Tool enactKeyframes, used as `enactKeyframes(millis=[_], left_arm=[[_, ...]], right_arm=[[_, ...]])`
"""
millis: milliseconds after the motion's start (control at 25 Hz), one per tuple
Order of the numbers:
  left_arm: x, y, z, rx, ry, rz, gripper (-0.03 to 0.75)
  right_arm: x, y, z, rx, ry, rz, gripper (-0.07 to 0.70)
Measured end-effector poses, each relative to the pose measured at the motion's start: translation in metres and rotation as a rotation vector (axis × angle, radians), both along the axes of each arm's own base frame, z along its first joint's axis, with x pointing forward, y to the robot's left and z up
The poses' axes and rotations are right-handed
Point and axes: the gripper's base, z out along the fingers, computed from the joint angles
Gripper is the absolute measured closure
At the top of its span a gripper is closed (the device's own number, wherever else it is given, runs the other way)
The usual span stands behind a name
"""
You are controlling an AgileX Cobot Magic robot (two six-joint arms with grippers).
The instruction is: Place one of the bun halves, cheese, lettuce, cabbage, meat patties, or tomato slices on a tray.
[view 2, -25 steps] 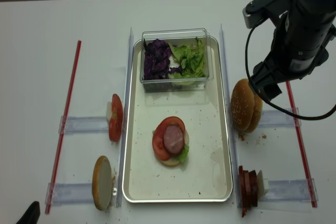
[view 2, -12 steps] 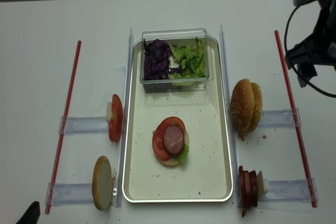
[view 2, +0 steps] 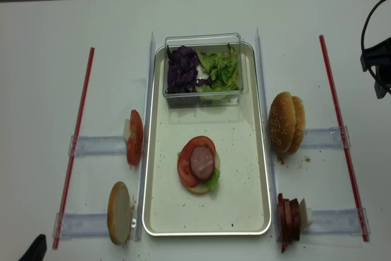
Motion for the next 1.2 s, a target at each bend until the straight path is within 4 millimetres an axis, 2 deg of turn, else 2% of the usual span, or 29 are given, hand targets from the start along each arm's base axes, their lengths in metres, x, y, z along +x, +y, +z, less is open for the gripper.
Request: enactKeyframes(millis=[280, 560, 840, 1200], left_arm=[[0.0, 0.0, 0.0, 0.0, 0.0, 0.0, 0.17], [0.0, 0.0, 0.0, 0.0, 0.0, 0.0, 0.17], [0.0, 0.0, 0.0, 0.0, 0.0, 0.0, 0.17], [0.0, 0.0, 0.0, 0.0, 0.0, 0.0, 0.17]], right_arm=[[-0.002, 0.006, 0.004, 0.06, -0.016, 0.022, 0.085], [-0.018, 0.008, 0.03, 0.069, -0.111, 0.033, 0.085], [-0.049, 0.01, 0.067, 0.058, -0.249, 0.041, 0.085], [-0.099, 0.013, 0.109, 0.042, -0.445, 0.048, 0.085]])
